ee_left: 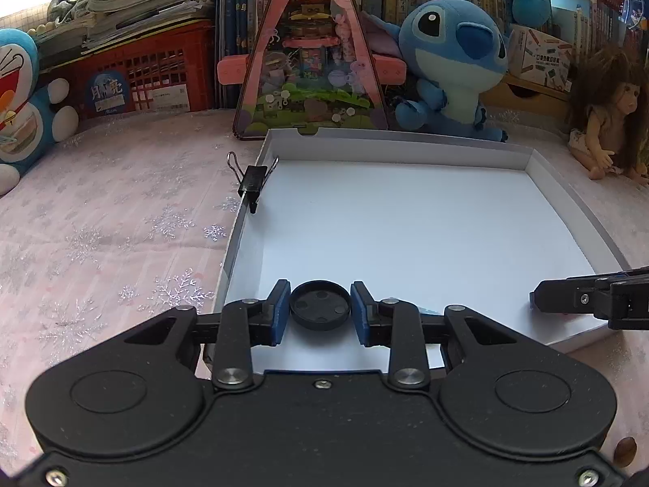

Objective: Organize rigid objects
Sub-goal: 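Carry the lid and puck into the white tray and open both tools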

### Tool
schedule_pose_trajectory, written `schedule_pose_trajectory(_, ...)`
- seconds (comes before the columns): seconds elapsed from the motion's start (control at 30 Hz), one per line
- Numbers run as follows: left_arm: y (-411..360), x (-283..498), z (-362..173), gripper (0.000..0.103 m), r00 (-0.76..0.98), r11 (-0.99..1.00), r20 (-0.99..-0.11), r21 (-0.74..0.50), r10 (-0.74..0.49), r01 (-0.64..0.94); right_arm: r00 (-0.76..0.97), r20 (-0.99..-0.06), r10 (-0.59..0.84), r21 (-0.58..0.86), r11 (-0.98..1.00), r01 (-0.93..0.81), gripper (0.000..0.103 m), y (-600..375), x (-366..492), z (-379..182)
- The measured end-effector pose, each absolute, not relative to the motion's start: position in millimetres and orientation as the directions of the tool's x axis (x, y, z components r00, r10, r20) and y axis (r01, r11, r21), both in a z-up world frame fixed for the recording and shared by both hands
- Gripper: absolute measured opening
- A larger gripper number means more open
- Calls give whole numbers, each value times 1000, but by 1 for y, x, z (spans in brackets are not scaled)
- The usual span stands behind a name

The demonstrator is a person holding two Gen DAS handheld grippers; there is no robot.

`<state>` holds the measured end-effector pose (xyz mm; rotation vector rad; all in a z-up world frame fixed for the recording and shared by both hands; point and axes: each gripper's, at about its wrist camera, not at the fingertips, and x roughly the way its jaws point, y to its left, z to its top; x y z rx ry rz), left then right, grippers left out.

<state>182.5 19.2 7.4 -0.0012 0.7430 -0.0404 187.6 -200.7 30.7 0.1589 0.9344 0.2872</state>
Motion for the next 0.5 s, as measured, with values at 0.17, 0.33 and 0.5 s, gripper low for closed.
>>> schedule_pose_trajectory(0.17, 19, 183, 7, 34, 735, 999, -677, -20, -42, 39, 557, -765, 323, 274, 946, -172, 47, -202, 187, 31)
schedule_pose_trajectory(0.33, 19, 180, 9, 43, 735, 999, -677, -24, -42, 35, 564, -759, 326, 279, 945, -172, 56, -203, 185, 32)
schedule_pose_trajectory(0.5, 23, 175, 13, 51, 734, 999, -678, -40, -52, 33, 585, -742, 327, 279, 944, -174, 59, -206, 180, 37)
